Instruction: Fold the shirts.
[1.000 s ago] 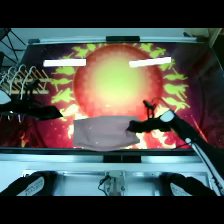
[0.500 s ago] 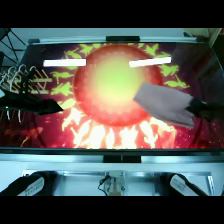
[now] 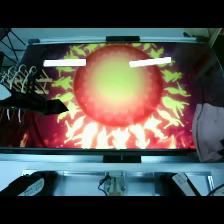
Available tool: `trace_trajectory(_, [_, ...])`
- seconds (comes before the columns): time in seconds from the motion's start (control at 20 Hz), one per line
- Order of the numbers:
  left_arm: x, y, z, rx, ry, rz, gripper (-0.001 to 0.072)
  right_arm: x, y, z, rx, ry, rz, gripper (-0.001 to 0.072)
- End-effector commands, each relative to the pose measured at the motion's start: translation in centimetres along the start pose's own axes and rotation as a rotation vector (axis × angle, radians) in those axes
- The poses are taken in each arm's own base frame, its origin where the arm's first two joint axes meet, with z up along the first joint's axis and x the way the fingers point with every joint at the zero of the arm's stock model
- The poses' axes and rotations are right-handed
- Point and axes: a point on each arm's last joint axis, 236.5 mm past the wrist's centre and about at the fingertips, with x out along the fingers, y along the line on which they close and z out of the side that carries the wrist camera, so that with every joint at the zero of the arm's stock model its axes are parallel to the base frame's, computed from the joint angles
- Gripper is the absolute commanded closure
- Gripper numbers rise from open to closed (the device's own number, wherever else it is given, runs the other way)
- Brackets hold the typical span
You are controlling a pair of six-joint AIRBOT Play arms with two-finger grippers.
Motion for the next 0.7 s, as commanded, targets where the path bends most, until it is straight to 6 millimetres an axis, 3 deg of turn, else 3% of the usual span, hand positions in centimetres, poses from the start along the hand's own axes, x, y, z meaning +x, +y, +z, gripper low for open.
trace_trajectory(0.0, [0.0, -0.2, 0.1, -0.002, -0.004, -0.001, 0.0236, 2.0, -1.7, -2.4, -0.089, 0.036, -0.051, 0.0649])
trace_trajectory(0.25, [0.0, -0.2, 0.1, -0.002, -0.004, -0.001, 0.0236, 1.4, -0.9, 0.8, -0.373, -0.079, -0.215, 0.0649])
trace_trajectory(0.45, [0.0, -0.2, 0.1, -0.002, -0.005, -0.001, 0.0236, 0.9, 2.3, 3.9, -0.557, -0.222, -0.226, 0.0649])
trace_trajectory(0.55, [0.0, -0.1, 0.3, -0.002, -0.012, 0.001, 0.0236, 1.4, 4.2, 3.8, -0.645, -0.226, -0.215, 0.0649])
trace_trajectory(0.65, [0.0, 0.0, 1.0, -0.002, -0.04, 0.005, 0.0236, 2.9, 4.5, 2.0, -0.685, -0.129, -0.219, 0.0649])
